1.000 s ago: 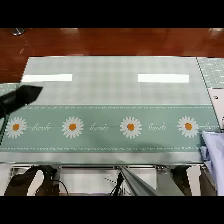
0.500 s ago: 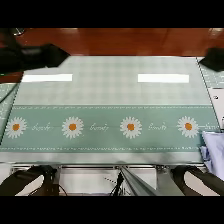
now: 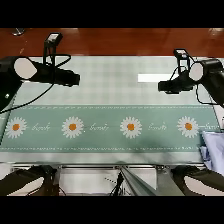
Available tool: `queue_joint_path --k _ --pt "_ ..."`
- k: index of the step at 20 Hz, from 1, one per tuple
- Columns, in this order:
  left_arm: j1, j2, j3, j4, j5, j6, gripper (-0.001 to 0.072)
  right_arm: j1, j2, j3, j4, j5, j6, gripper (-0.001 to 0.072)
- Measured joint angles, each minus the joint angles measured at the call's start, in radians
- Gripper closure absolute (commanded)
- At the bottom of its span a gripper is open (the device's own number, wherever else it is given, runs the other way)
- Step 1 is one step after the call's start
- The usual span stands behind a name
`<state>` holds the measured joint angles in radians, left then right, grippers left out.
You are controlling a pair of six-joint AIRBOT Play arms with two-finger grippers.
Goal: Fold the shirts.
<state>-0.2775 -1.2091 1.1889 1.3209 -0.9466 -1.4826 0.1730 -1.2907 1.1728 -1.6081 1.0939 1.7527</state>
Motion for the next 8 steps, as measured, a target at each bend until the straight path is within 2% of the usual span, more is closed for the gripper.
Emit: queue_joint_path --k 8 --pt "-0.003 -0.007 -0.002 0.019 -0.003 -0.007 0.0685 0.01 -0.006 -0.007 -0.015 0.001 0.014 0.069"
